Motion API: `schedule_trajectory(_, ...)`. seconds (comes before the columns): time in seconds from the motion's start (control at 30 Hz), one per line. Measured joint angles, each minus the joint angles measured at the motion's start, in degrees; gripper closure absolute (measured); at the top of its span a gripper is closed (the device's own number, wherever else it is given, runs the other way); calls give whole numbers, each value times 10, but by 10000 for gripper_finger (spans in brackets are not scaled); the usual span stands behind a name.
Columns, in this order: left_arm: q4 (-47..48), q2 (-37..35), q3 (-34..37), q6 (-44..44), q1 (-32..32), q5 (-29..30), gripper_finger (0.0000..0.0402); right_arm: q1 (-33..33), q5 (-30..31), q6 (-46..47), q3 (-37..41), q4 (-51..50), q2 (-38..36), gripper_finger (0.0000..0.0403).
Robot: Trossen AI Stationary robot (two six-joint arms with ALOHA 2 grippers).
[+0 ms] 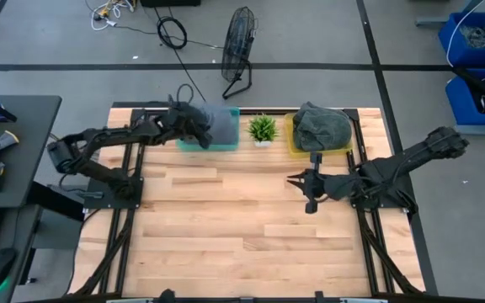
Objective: Pick & Place hat
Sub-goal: Put the blue cap into the blue bin
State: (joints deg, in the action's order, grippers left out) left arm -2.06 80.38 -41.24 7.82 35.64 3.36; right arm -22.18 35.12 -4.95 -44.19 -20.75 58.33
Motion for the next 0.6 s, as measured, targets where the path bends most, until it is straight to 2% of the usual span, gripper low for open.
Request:
schedule_trajectory(0.13, -13, 55, 2, -19, 1, -12, 396, 27, -46, 27, 23, 7, 2, 358)
schedule_trajectory(0.27, -15, 95, 3, -17, 5, 19, 396, 41, -61, 35, 38, 5, 2, 358)
schedule_trajectory(0.4, -21, 108, 3, -10, 15, 31, 384, 48, -61, 30, 42, 6, 2, 358)
schedule_trajectory(0.6, -16, 96, 4, -10, 16, 36, 346, 57, -61, 24, 42, 19, 2, 358)
